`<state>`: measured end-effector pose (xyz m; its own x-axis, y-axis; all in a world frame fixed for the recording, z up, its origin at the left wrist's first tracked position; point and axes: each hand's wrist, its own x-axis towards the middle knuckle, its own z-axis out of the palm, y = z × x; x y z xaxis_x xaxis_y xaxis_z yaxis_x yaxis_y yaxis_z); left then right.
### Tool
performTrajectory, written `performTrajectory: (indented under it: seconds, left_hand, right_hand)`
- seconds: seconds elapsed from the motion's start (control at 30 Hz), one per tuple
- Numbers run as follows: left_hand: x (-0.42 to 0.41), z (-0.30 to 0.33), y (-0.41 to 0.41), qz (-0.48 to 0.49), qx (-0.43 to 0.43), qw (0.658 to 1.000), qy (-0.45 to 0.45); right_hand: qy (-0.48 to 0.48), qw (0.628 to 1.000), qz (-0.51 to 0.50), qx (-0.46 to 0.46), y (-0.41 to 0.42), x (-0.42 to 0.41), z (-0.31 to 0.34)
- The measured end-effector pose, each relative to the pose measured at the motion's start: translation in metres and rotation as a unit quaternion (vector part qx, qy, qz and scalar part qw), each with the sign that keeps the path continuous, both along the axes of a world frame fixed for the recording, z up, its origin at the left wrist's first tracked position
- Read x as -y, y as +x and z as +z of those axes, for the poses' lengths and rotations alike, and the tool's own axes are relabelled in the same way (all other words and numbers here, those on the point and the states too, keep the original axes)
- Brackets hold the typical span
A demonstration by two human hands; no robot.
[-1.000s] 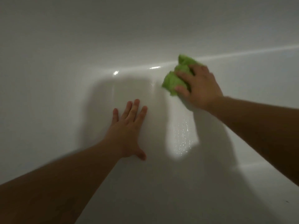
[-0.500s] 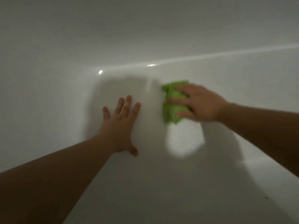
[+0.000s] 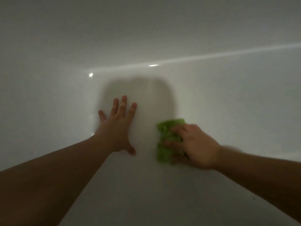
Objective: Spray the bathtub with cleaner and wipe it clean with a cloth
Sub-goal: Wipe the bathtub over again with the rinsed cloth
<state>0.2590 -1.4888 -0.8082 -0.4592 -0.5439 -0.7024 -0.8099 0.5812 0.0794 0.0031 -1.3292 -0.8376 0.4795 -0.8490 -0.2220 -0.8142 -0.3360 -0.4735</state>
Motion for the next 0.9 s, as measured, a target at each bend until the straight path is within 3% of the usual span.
performTrajectory:
  seconds: [0.1,0.23,0.33,0.47,0.6,0.77,0.9]
  left_hand:
    - [-0.003,0.001,-0.004,0.009,0.002,1.000,0.001]
    - [-0.009,-0.002,-0.012,0.021,-0.001,1.000,0.003]
    - [-0.012,-0.006,-0.017,0.029,-0.010,1.000,0.001]
    - [-0.012,-0.009,-0.023,0.039,-0.014,0.999,0.002]
    - [-0.012,-0.008,-0.031,0.051,-0.011,0.999,0.003]
    - [-0.015,-0.003,-0.043,0.069,0.003,0.998,0.004]
    - [-0.018,0.000,-0.052,0.085,0.011,0.996,0.006]
  right_hand:
    - [0.005,0.996,0.088,0.017,-0.013,-0.037,0.008]
    - [-0.042,0.991,0.119,0.042,-0.052,0.014,-0.003]
    - [-0.096,0.994,-0.027,-0.033,-0.096,0.091,-0.020]
    - [-0.097,0.959,-0.255,-0.080,-0.131,0.160,-0.016]
    - [-0.100,0.938,-0.323,-0.074,-0.100,0.146,-0.013]
    - [-0.070,0.988,-0.137,0.006,-0.047,0.026,-0.015]
    - [-0.017,0.998,0.039,0.037,-0.041,-0.055,0.004]
